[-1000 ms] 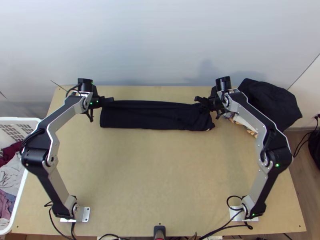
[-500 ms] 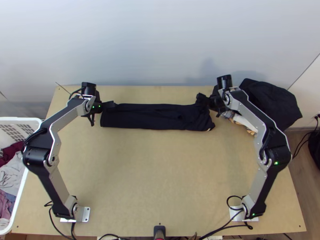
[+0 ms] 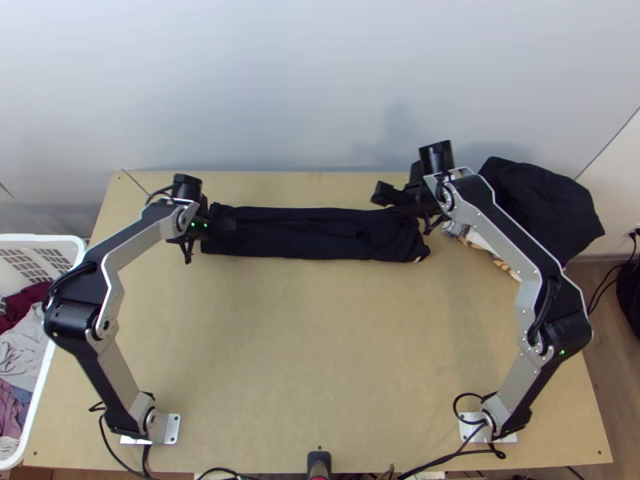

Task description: Fold the t-shirt

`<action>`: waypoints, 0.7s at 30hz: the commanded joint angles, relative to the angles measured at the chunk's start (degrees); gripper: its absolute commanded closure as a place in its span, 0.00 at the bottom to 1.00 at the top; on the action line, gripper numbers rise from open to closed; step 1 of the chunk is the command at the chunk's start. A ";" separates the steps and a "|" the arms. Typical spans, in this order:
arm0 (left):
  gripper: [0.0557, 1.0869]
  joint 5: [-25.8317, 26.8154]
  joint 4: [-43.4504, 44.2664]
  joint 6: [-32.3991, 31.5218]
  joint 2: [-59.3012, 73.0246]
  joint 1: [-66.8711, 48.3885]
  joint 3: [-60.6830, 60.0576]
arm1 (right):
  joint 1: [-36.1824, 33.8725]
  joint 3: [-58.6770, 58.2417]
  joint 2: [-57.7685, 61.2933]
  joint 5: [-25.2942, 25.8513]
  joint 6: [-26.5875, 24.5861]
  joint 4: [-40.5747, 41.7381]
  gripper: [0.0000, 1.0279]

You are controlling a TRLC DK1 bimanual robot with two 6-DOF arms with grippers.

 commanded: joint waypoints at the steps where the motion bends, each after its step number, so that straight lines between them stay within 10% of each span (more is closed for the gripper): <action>1: 0.05 0.05 -0.35 -0.19 2.27 -1.70 0.15 | 3.98 0.40 -0.85 -0.02 -0.83 -1.43 0.04; 11: 0.17 -0.48 -4.40 0.60 6.22 -3.01 2.78 | 6.53 1.54 1.61 -0.10 -0.74 -1.52 0.04; 21: 0.96 -0.57 -1.94 0.51 3.41 -3.98 3.05 | 8.64 1.89 5.66 -0.81 -0.65 -1.52 0.05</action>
